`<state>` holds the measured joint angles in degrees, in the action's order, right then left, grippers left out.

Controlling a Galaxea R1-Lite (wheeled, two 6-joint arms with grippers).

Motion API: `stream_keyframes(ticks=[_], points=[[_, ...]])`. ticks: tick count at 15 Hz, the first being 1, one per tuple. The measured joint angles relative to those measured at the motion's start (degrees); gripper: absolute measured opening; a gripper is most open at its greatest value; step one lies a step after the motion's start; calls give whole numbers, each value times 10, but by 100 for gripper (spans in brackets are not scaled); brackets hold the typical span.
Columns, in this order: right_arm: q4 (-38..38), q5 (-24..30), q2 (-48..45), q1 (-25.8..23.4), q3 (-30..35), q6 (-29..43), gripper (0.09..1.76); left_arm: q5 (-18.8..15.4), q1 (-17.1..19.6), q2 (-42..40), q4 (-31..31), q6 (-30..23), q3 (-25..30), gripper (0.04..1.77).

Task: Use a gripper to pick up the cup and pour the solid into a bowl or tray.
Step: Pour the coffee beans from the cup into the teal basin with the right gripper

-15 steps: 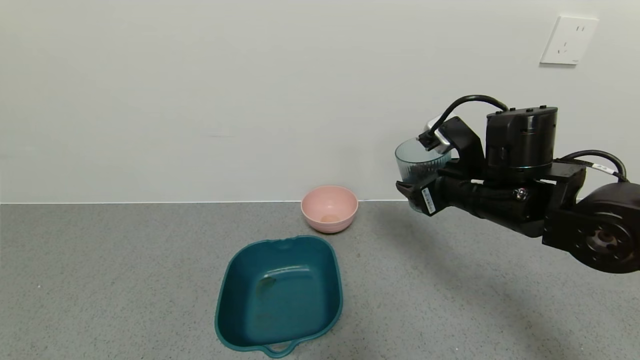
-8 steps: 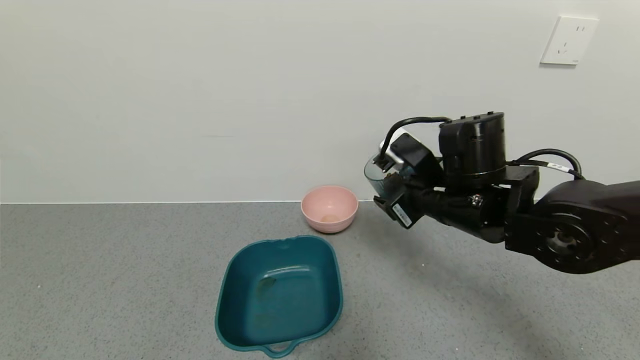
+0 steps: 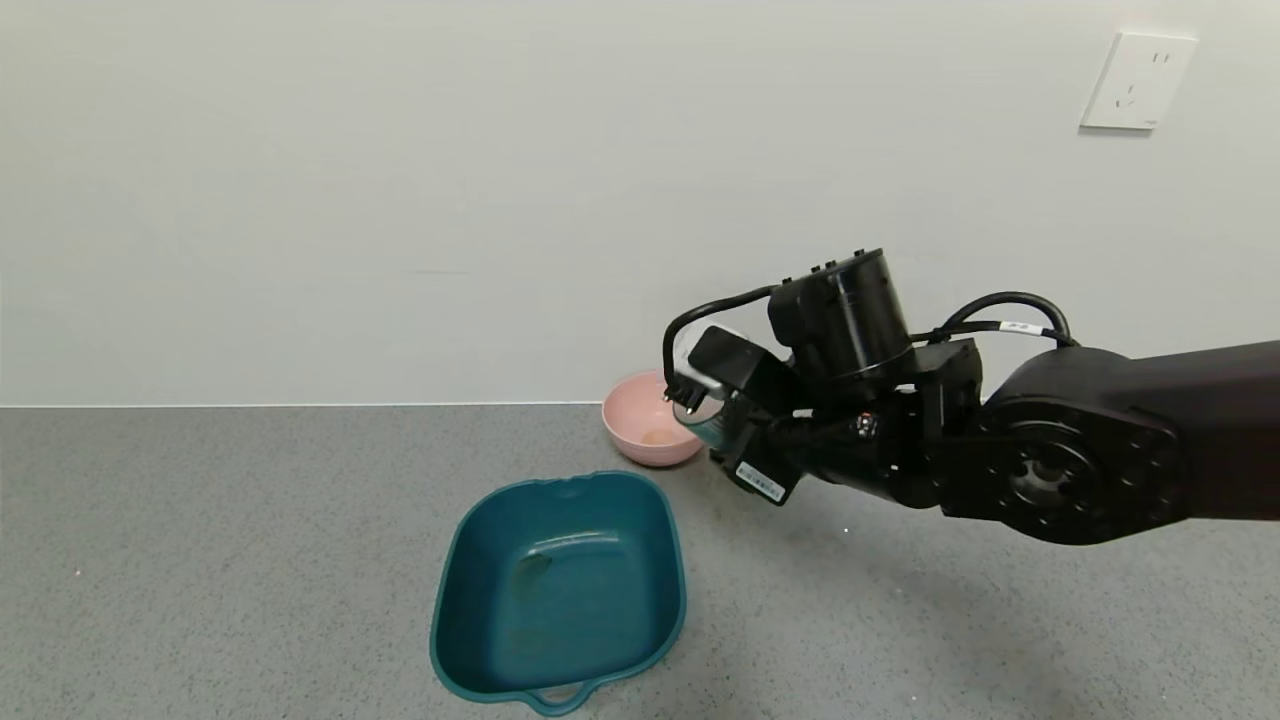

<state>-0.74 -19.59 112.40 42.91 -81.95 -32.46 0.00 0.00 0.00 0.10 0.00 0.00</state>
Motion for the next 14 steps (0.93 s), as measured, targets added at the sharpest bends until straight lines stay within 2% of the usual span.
stream_keyframes(ticks=[5, 9, 14], points=[[3, -43, 39, 31, -37, -45, 138, 0, 0, 0, 0, 0, 0, 175], [2, -107, 63, 54, -48, -94, 138, 0, 0, 0, 0, 0, 0, 175], [1, -157, 87, 83, -61, -147, 138, 0, 0, 0, 0, 0, 0, 175]])
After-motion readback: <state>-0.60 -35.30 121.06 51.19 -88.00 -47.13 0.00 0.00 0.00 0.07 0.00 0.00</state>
